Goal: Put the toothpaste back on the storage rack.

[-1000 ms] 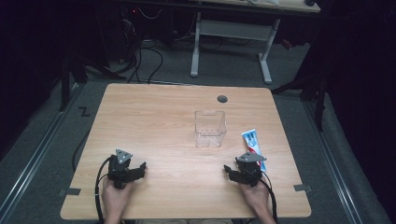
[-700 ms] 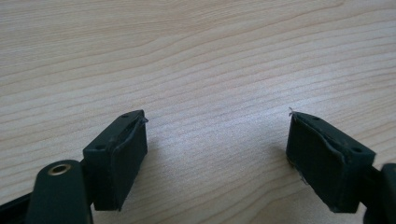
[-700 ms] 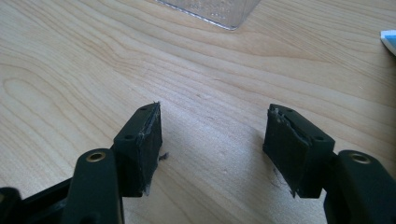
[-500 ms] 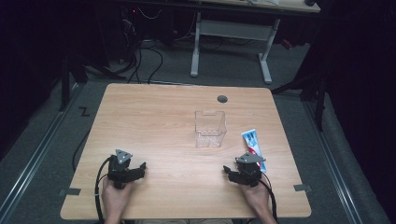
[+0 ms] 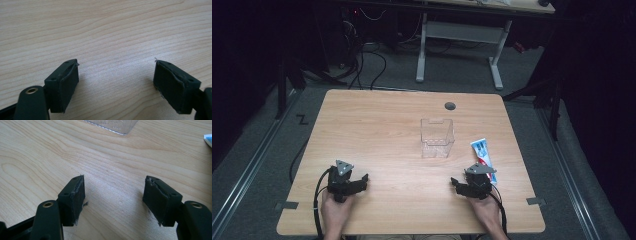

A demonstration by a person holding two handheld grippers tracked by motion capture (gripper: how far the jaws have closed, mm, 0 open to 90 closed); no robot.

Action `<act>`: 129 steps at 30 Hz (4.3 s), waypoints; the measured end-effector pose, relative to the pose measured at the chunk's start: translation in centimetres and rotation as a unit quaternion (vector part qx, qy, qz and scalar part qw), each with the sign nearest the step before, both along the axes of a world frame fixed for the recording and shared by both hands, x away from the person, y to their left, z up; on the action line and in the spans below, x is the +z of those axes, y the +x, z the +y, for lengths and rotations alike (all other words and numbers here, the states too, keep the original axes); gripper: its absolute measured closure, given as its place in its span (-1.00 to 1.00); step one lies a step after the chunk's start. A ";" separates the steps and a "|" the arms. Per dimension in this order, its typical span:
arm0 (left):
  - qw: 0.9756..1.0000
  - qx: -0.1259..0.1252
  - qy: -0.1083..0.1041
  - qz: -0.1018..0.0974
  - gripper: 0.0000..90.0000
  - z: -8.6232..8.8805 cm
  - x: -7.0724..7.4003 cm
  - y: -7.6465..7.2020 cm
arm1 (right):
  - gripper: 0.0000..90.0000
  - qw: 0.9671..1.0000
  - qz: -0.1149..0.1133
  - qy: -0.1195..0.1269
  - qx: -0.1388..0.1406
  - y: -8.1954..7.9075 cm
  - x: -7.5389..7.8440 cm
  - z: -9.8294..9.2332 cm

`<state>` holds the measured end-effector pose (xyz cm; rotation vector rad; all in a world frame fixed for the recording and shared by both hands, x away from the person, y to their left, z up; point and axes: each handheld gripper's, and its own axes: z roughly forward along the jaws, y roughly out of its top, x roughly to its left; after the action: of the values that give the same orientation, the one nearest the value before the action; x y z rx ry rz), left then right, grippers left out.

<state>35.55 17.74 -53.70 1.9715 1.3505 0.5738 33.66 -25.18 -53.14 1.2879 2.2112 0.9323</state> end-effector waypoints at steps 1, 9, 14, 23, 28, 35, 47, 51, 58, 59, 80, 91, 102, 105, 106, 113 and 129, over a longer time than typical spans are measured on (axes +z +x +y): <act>1.000 -0.001 0.000 0.001 -0.54 0.0 0.0 0.0 | -0.24 1.000 0.002 0.000 -0.001 0.0 0.0 0.0; 1.000 -0.001 0.000 0.001 -0.54 0.0 0.0 0.0 | -0.13 1.000 0.001 0.000 -0.006 -0.9 0.8 -0.8; 1.000 -0.001 0.000 0.001 -0.54 0.0 0.0 0.0 | -0.09 1.000 0.004 0.011 -0.011 -1.4 1.1 -1.5; 1.000 -0.001 0.000 0.001 -0.54 0.0 0.0 0.0 | 0.02 0.999 0.002 0.025 -0.021 -2.1 1.6 -3.1; 1.000 -0.001 0.001 0.001 -0.54 0.0 0.0 0.0 | 0.03 0.999 -0.002 0.026 -0.023 -2.6 1.9 -3.8; 1.000 -0.001 0.000 0.001 -0.54 0.0 0.0 0.0 | -0.01 0.999 -0.007 0.035 -0.035 -2.9 2.2 -4.4; 1.000 -0.002 0.001 0.001 -0.54 0.0 0.0 0.0 | 0.03 0.997 -0.028 0.045 -0.055 -2.9 3.5 -6.0; 1.000 -0.002 0.001 0.001 -0.54 0.0 0.0 0.0 | 0.04 0.997 -0.032 0.044 -0.062 -2.7 3.7 -6.4; 1.000 -0.002 0.001 0.001 -0.54 0.0 0.0 0.0 | 0.07 0.996 -0.040 0.043 -0.067 -2.2 4.3 -6.7; 1.000 -0.001 0.001 0.001 -0.54 0.0 0.0 0.0 | 0.07 0.996 -0.039 0.044 -0.069 -2.2 4.4 -6.8; 1.000 -0.001 0.001 0.001 -0.55 0.0 0.0 0.0 | 0.06 0.996 -0.034 -0.008 -0.087 1.4 6.0 -7.6; 1.000 -0.002 0.001 0.001 -0.54 0.0 0.0 0.0 | 0.04 0.995 -0.012 -0.015 -0.099 3.9 5.9 -7.4; 1.000 -0.002 0.001 0.001 -0.54 0.0 0.0 0.0 | -0.06 0.994 0.023 -0.027 -0.101 6.3 5.0 -7.3; 1.000 -0.002 0.001 0.001 -0.54 0.0 0.0 0.0 | -0.06 0.993 0.031 -0.030 -0.107 7.0 4.7 -7.2; 1.000 -0.002 0.001 0.001 -0.55 0.0 0.0 0.0 | -0.06 0.993 0.038 -0.034 -0.108 7.4 4.4 -7.2; 1.000 -0.001 0.001 0.001 -0.55 0.0 0.0 0.0 | -0.10 0.992 0.053 -0.037 -0.112 8.1 3.5 -7.2; 1.000 -0.002 0.001 0.001 -0.55 0.0 0.0 0.0 | -0.13 0.986 0.088 -0.083 -0.112 10.2 3.1 -6.1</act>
<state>35.57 17.74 -53.68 1.9767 1.3479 0.5712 43.91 -31.29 -50.01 1.5479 2.1616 0.5579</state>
